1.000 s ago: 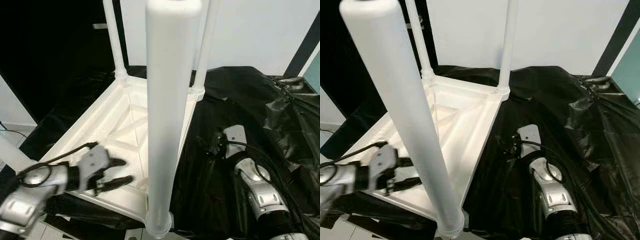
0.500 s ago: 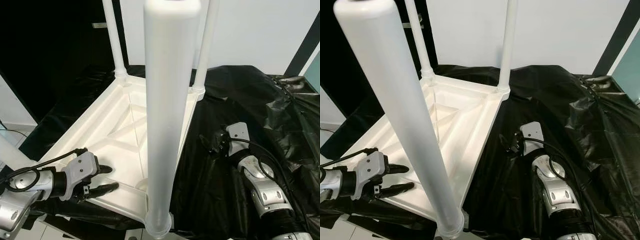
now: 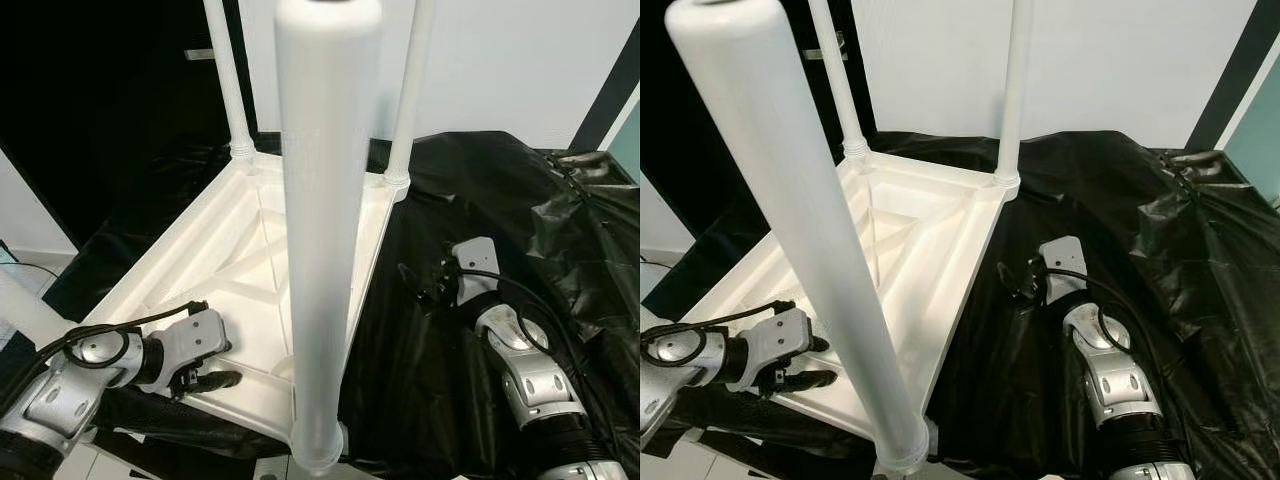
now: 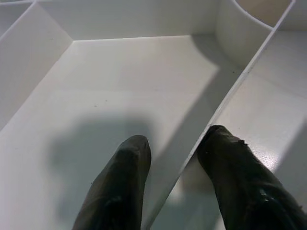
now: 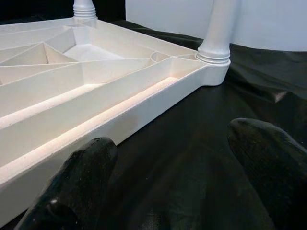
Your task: Building children table
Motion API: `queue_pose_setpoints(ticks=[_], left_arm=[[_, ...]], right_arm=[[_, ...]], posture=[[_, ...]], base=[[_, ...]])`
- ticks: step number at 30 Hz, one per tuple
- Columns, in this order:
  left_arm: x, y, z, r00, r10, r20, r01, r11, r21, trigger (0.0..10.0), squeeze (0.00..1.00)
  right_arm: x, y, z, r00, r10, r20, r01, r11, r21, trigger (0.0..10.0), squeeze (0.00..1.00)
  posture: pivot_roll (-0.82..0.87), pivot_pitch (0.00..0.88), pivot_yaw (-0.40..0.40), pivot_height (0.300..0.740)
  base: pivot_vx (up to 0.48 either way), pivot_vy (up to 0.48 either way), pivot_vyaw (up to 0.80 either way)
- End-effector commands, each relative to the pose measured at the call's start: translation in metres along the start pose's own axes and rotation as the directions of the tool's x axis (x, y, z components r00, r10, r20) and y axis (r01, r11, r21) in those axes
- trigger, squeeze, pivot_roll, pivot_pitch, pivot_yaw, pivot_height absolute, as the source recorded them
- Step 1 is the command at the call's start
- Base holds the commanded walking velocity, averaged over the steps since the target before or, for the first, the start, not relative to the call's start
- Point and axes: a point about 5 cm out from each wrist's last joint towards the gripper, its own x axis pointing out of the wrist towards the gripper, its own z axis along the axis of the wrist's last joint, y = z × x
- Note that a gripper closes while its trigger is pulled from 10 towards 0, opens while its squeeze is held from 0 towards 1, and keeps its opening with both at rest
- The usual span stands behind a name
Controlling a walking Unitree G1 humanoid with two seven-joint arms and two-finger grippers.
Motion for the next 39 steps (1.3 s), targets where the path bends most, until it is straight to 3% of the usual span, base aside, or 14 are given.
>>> queue_pose_setpoints(ticks=[1,13,21,22,23,26,27,28,29,32,33,35,36,39], left_arm=[[0.001,0.009,-0.012,0.993,0.099,-0.058,-0.102,0.993,-0.058,0.0,0.0],[0.004,0.032,-0.012,0.96,0.268,-0.079,-0.276,0.952,-0.134,0.0,0.0],[0.023,0.045,0.007,0.904,0.427,-0.036,-0.426,0.885,-0.187,0.0,0.0],[0.025,0.046,0.01,0.895,0.446,-0.028,-0.443,0.875,-0.194,8.0,0.0],[0.029,0.05,0.016,0.874,0.486,-0.01,-0.477,0.854,-0.21,10.0,0.0],[0.032,0.05,0.019,0.875,0.485,0.004,-0.467,0.846,-0.258,10.0,0.0],[0.033,0.049,0.021,0.881,0.473,0.022,-0.452,0.852,-0.263,10.0,0.74],[0.033,0.049,0.021,0.881,0.473,0.022,-0.452,0.852,-0.263,10.0,0.74],[0.034,0.047,0.023,0.885,0.464,0.042,-0.436,0.857,-0.274,10.0,1.0],[0.033,0.044,0.033,0.871,0.478,0.116,-0.437,0.86,-0.264,10.0,1.0],[0.031,0.045,0.039,0.851,0.499,0.16,-0.446,0.85,-0.279,10.0,0.67],[0.028,0.046,0.045,0.826,0.524,0.207,-0.455,0.837,-0.303,10.0,0.67],[0.027,0.046,0.046,0.822,0.528,0.212,-0.457,0.834,-0.309,10.0,0.0],[0.024,0.042,0.055,0.804,0.518,0.293,-0.426,0.845,-0.324,10.0,0.0]], right_arm=[[-0.001,0.001,-0.001,1.0,0.002,-0.011,-0.002,1.0,-0.008,10.0,0.0],[-0.002,-0.004,0.002,1.0,-0.023,-0.008,0.022,1.0,-0.013,10.0,0.0],[-0.002,-0.012,0.001,0.996,-0.088,-0.004,0.088,0.996,-0.001,10.0,0.0],[-0.003,-0.012,0.001,0.995,-0.096,-0.005,0.096,0.995,0.002,10.0,0.0],[-0.004,-0.012,0.0,0.994,-0.11,-0.009,0.11,0.994,0.018,10.0,0.0],[-0.005,-0.011,-0.001,0.992,-0.124,-0.01,0.125,0.992,0.037,10.0,0.0],[-0.006,-0.011,-0.001,0.99,-0.14,-0.006,0.14,0.989,0.049,10.0,0.0],[-0.006,-0.011,-0.001,0.99,-0.14,-0.006,0.14,0.989,0.049,10.0,0.0],[-0.008,-0.012,-0.002,0.988,-0.154,-0.002,0.154,0.986,0.058,10.0,0.0],[-0.016,-0.011,-0.005,0.983,-0.181,0.003,0.181,0.982,0.06,10.0,0.0],[-0.021,-0.011,-0.006,0.98,-0.199,0.008,0.198,0.978,0.074,10.0,0.0],[-0.025,-0.011,-0.007,0.975,-0.221,0.013,0.219,0.971,0.092,10.0,0.0],[-0.026,-0.011,-0.007,0.974,-0.227,0.014,0.224,0.97,0.095,10.0,0.0],[-0.031,-0.006,-0.007,0.979,-0.202,0.026,0.198,0.975,0.103,10.0,0.0]], posture=[[0.08,0.0,0.021,0.74],[0.08,0.0,0.024,0.74],[0.07,0.0,0.024,0.74],[0.07,0.0,0.024,0.74],[0.07,0.0,0.024,0.74],[0.07,0.0,0.023,0.74],[0.07,0.0,0.024,0.74],[0.07,0.0,0.024,0.74],[0.07,0.0,0.024,0.74],[0.06,0.0,0.03,0.74],[0.06,0.0,0.03,0.74],[0.06,0.0,0.031,0.74],[0.06,0.0,0.031,0.74],[0.06,0.0,0.033,0.74]], base=[[0.0,0.0,0.0],[0.0,0.0,0.0],[0.0,0.0,0.0],[0.0,0.0,0.0],[0.0,0.0,0.0],[0.0,0.0,0.0],[0.0,0.0,0.0],[0.0,0.0,0.0],[0.0,0.0,0.0],[0.0,0.0,0.0],[0.0,0.0,0.0],[0.0,0.0,0.0],[0.0,0.0,0.0],[0.0,0.0,0.0]])
